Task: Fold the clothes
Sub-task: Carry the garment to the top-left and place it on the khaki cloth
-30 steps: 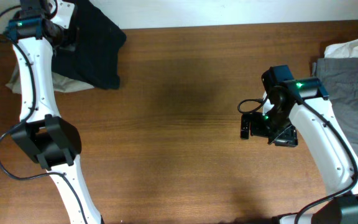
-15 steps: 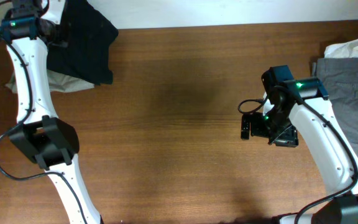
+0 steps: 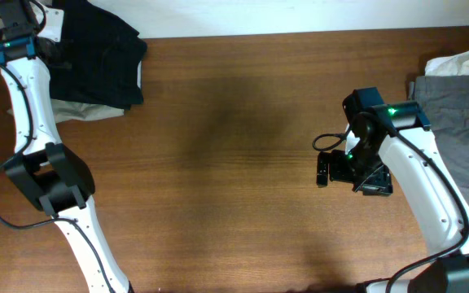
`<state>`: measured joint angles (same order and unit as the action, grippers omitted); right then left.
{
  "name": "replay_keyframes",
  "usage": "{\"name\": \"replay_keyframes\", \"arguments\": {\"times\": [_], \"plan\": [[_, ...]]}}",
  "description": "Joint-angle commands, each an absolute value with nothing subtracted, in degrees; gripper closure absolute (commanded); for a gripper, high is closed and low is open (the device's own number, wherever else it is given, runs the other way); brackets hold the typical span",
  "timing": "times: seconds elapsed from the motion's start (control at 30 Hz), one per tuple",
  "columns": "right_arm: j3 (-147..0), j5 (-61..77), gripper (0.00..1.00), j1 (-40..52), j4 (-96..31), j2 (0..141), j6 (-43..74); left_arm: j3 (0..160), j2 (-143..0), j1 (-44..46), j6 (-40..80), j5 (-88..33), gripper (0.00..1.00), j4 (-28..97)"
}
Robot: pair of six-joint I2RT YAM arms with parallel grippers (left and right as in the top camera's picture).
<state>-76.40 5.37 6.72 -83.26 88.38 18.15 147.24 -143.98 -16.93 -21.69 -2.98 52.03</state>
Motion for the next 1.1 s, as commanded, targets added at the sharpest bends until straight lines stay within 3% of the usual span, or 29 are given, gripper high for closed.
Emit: {"name": "replay_keyframes", "arguments": {"times": [0.0,0.17,0.33,0.4,0.47,0.53,0.67,0.77,0.87,0.93,1.07], "plan": [[-77.01,4.21,0.01,6.68,-83.83,87.50,18.28,148.75,-144.44,-18.28,-21.91,-2.48,0.98,51.31],[-77.01,4.21,0.01,6.68,-84.12,87.50,18.48,148.62,-144.44,-18.28,-21.91,-2.46,0.98,51.64],[-76.99,4.21,0.01,6.68,-84.88,87.50,18.48,148.20,-144.44,-18.31,-21.30,0.99,0.89,51.64],[-76.99,4.21,0.01,6.68,-84.93,87.50,18.48,148.20,-144.44,-18.31,-21.30,2.92,0.77,51.62],[-76.99,4.19,0.01,6.68,-85.03,87.50,18.46,148.20,-144.44,-18.31,-21.30,4.80,0.76,51.48],[-76.99,4.16,0.01,6.68,-85.19,87.50,18.46,148.20,-144.44,-18.31,-21.28,5.96,0.66,51.42],[-76.99,4.19,0.01,6.68,-85.27,87.50,18.46,148.20,-144.44,-18.33,-18.61,8.12,0.64,51.33],[-76.99,4.21,0.01,6.68,-85.45,87.50,18.46,148.22,-144.42,-18.26,-17.17,7.92,0.47,51.27],[-76.99,4.21,0.01,6.68,-85.41,87.50,18.46,148.22,-144.40,-17.58,-17.19,4.38,0.41,50.89],[-76.99,4.23,0.01,6.68,-85.43,87.50,18.48,148.22,-144.42,-17.15,-17.17,-1.37,0.48,50.81],[-76.99,4.23,0.01,6.68,-85.52,87.50,18.48,148.20,-145.27,-16.08,-17.15,-3.29,0.95,48.53]]}}
